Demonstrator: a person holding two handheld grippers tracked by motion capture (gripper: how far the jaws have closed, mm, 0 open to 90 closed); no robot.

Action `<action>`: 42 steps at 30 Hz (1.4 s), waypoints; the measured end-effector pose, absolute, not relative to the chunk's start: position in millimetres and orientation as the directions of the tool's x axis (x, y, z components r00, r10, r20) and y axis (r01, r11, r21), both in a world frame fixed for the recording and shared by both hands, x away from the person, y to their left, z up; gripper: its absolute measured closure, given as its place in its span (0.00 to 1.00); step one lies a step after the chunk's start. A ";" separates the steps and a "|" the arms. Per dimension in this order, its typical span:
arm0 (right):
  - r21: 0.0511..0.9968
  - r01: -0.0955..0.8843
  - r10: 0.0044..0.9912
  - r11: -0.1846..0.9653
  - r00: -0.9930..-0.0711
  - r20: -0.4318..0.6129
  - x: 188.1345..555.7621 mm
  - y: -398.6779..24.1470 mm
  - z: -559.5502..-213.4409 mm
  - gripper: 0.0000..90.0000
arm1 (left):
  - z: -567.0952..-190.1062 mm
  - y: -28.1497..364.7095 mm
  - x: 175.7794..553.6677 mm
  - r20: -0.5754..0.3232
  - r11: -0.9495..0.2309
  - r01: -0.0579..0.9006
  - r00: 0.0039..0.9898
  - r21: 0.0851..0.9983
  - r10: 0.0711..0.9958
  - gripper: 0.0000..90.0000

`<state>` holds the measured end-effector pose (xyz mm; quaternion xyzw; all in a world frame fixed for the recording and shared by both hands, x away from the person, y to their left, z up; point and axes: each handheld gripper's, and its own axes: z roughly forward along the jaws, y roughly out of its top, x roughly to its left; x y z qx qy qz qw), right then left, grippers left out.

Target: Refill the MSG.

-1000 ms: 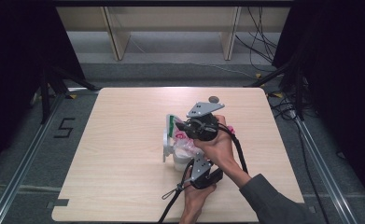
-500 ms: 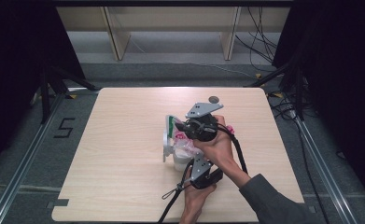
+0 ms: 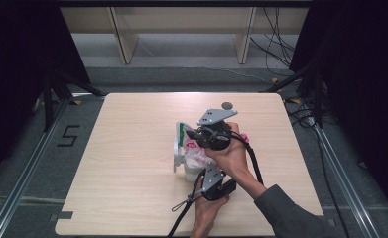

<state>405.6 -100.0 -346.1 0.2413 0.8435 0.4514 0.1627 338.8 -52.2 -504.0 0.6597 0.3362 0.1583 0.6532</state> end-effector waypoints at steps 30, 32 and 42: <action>0.838 0.264 0.556 0.478 -0.830 -0.055 406.7 -98.6 -346.0 0.99 | -504.4 -52.1 339.4 -0.227 0.083 0.229 0.725 0.970 0.650 0.81; 0.833 0.278 0.569 0.478 -0.821 -0.052 405.3 -97.3 -347.3 0.99 | -504.4 -52.4 339.7 -0.230 0.085 0.231 0.727 0.969 0.647 0.81; 0.841 0.254 0.560 0.478 -0.826 -0.069 406.8 -98.2 -346.2 0.99 | -504.1 -52.0 339.6 -0.228 0.080 0.232 0.729 0.969 0.645 0.81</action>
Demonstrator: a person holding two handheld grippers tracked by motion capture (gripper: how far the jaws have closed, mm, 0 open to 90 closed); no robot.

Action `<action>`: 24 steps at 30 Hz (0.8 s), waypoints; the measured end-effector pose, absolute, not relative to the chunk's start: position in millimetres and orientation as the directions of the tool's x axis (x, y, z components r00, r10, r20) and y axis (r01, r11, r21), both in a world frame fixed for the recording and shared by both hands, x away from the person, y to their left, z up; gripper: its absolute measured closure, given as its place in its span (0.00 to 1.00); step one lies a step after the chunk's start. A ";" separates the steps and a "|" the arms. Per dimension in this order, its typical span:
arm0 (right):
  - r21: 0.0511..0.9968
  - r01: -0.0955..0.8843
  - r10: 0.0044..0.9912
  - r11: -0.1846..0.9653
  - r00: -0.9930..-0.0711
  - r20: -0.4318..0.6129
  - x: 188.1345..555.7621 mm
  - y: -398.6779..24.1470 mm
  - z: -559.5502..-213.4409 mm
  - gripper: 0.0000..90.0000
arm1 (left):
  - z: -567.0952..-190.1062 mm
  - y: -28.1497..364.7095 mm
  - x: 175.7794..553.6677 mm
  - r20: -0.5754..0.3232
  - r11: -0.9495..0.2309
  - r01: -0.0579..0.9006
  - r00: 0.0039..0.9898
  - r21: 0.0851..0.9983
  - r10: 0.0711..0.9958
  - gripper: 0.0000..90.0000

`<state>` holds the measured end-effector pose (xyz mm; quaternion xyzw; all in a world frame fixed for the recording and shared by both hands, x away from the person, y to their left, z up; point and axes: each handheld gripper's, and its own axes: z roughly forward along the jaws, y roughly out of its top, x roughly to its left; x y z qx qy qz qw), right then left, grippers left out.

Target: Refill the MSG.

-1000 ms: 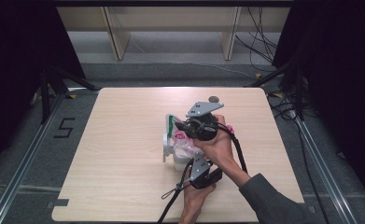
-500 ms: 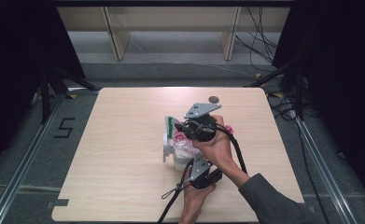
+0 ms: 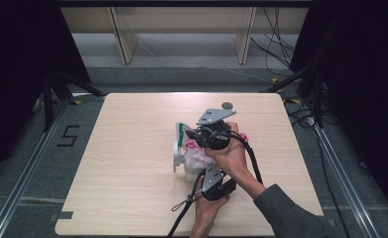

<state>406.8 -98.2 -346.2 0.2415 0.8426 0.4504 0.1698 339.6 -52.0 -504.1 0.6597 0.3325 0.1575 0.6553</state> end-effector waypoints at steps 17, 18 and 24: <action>0.839 0.264 0.555 0.476 -0.830 -0.054 406.5 -99.3 -345.5 0.99 | -504.4 -52.1 339.8 -0.227 0.082 0.229 0.727 0.970 0.648 0.81; 0.840 0.261 0.556 0.477 -0.829 -0.058 406.6 -98.4 -346.6 0.99 | -504.5 -52.1 339.8 -0.226 0.083 0.228 0.727 0.970 0.649 0.81; 0.838 0.261 0.558 0.480 -0.828 -0.061 406.1 -98.3 -345.5 0.99 | -503.9 -51.6 339.1 -0.227 0.080 0.232 0.725 0.969 0.651 0.81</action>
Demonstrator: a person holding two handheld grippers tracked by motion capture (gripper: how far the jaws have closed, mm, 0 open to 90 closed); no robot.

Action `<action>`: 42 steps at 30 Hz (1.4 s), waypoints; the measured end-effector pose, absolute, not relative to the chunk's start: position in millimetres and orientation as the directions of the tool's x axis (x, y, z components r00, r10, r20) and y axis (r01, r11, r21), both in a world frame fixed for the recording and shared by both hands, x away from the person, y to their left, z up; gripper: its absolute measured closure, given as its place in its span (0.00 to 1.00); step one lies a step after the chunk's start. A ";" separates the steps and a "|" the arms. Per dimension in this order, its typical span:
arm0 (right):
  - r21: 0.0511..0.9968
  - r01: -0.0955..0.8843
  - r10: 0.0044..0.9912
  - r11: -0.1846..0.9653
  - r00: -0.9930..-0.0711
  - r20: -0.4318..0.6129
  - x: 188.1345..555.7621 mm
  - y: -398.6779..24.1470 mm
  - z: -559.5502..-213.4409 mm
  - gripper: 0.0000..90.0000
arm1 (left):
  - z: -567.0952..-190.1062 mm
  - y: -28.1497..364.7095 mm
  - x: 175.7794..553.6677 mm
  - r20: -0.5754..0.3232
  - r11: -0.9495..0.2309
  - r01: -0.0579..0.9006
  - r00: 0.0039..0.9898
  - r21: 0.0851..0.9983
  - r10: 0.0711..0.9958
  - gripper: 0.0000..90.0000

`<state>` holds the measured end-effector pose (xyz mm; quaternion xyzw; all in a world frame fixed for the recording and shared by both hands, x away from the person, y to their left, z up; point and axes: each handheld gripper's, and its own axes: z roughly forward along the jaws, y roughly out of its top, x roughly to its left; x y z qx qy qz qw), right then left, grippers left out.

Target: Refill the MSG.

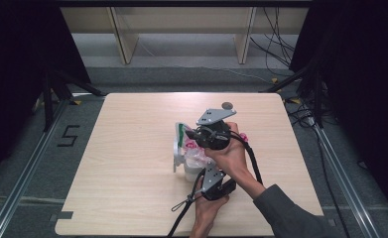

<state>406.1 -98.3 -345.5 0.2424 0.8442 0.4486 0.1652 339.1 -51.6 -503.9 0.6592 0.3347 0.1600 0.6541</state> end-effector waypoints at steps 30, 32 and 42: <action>0.837 0.252 0.561 0.485 -0.824 -0.077 404.9 -96.0 -346.3 0.99 | -504.3 -52.7 339.4 -0.236 0.092 0.234 0.722 0.968 0.650 0.81; 0.827 0.246 0.559 0.505 -0.824 -0.096 403.1 -94.2 -346.7 0.99 | -504.1 -52.9 340.0 -0.243 0.105 0.231 0.725 0.967 0.645 0.81; 0.835 0.244 0.553 0.494 -0.829 -0.085 405.5 -96.4 -345.1 0.99 | -503.8 -53.5 339.2 -0.239 0.100 0.230 0.721 0.968 0.651 0.81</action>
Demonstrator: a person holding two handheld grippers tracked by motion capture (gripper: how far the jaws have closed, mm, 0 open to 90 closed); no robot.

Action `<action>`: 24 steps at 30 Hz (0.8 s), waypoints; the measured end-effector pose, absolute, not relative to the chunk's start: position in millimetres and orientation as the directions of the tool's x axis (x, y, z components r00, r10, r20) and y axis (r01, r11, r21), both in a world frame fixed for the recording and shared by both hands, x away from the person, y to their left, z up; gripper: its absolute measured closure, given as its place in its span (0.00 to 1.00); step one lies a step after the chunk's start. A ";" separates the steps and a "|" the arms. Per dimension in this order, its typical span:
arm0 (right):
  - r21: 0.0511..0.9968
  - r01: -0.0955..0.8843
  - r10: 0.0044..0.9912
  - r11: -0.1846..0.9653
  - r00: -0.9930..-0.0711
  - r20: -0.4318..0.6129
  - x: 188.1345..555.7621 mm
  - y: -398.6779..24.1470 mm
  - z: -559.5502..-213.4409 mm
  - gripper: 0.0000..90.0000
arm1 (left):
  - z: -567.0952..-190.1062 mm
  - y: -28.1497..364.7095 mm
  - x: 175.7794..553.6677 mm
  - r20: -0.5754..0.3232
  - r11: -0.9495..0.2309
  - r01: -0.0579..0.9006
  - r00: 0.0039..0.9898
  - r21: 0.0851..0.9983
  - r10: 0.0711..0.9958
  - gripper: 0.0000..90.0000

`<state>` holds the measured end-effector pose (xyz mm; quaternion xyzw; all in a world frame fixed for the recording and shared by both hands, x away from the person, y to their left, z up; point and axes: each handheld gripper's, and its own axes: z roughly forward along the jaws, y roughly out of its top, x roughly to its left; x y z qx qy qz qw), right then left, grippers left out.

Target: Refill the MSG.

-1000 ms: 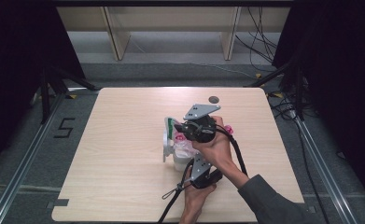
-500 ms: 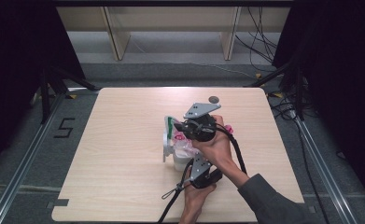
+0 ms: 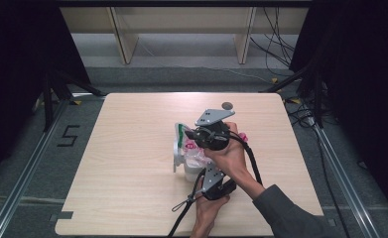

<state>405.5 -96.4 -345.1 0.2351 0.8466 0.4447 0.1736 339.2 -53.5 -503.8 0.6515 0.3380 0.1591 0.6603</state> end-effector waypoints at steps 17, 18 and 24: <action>0.832 0.269 0.563 0.485 -0.824 -0.062 404.4 -95.5 -343.7 0.99 | -502.1 -54.5 338.4 -0.236 0.099 0.228 0.723 0.969 0.649 0.81; 0.836 0.252 0.556 0.487 -0.828 -0.075 405.7 -95.7 -343.8 0.99 | -502.2 -54.2 338.6 -0.236 0.094 0.231 0.723 0.968 0.650 0.81; 0.838 0.250 0.558 0.486 -0.827 -0.076 405.5 -95.2 -343.8 0.99 | -502.7 -54.4 339.6 -0.242 0.109 0.225 0.730 0.968 0.639 0.81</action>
